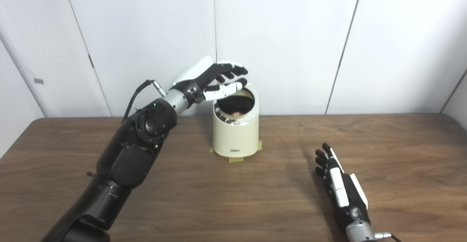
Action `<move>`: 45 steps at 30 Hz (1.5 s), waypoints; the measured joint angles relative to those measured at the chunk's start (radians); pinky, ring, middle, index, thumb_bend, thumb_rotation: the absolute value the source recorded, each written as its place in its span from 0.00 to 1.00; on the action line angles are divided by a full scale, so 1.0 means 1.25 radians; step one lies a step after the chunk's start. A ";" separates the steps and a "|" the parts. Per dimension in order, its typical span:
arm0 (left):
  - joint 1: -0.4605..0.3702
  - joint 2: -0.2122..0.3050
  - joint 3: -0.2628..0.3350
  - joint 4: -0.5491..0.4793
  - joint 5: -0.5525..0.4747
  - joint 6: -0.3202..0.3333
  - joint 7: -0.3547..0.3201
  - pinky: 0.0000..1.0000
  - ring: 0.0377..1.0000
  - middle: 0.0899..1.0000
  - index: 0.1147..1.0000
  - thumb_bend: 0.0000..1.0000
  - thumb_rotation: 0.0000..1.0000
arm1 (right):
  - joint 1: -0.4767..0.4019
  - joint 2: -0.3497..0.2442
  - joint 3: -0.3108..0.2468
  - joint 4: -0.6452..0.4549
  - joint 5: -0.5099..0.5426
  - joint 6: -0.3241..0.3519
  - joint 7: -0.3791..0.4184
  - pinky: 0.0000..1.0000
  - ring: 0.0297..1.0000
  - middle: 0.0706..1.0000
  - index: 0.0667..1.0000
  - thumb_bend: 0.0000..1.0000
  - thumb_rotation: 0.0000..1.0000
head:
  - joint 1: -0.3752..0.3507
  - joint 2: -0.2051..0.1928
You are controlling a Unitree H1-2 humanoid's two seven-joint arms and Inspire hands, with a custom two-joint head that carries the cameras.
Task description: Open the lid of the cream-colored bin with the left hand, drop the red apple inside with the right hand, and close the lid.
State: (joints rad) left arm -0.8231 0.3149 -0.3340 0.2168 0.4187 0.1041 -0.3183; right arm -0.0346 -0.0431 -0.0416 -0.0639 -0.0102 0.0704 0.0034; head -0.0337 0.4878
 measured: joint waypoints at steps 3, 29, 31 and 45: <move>0.003 0.011 -0.021 -0.009 0.042 -0.003 -0.010 0.77 0.82 0.82 0.78 0.52 0.78 | 0.000 0.000 0.000 -0.004 0.000 0.005 -0.003 0.93 0.94 0.93 0.97 0.56 1.00 | -0.001 0.001; 0.050 0.062 -0.120 -0.083 0.303 -0.052 -0.083 0.89 0.87 0.85 0.83 0.54 0.82 | 0.002 0.000 0.004 -0.036 0.002 0.042 -0.005 0.91 0.93 0.94 0.98 0.54 1.00 | -0.011 0.025; 0.053 0.072 -0.132 -0.102 0.333 -0.056 -0.094 0.91 0.90 0.87 0.84 0.54 0.84 | 0.002 0.000 0.005 -0.038 0.002 0.049 -0.005 0.91 0.93 0.94 0.98 0.54 1.00 | -0.012 0.026; 0.065 0.065 -0.165 -0.154 0.467 -0.040 -0.164 0.95 0.93 0.89 0.85 0.57 0.93 | 0.005 -0.002 0.014 -0.055 -0.010 0.067 -0.005 0.88 0.91 0.92 0.98 0.56 1.00 | -0.018 0.034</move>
State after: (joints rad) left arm -0.7418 0.3964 -0.5404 0.0244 1.0030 0.0539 -0.5232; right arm -0.0289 -0.0453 -0.0241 -0.1327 -0.0233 0.1546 -0.0030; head -0.0567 0.5308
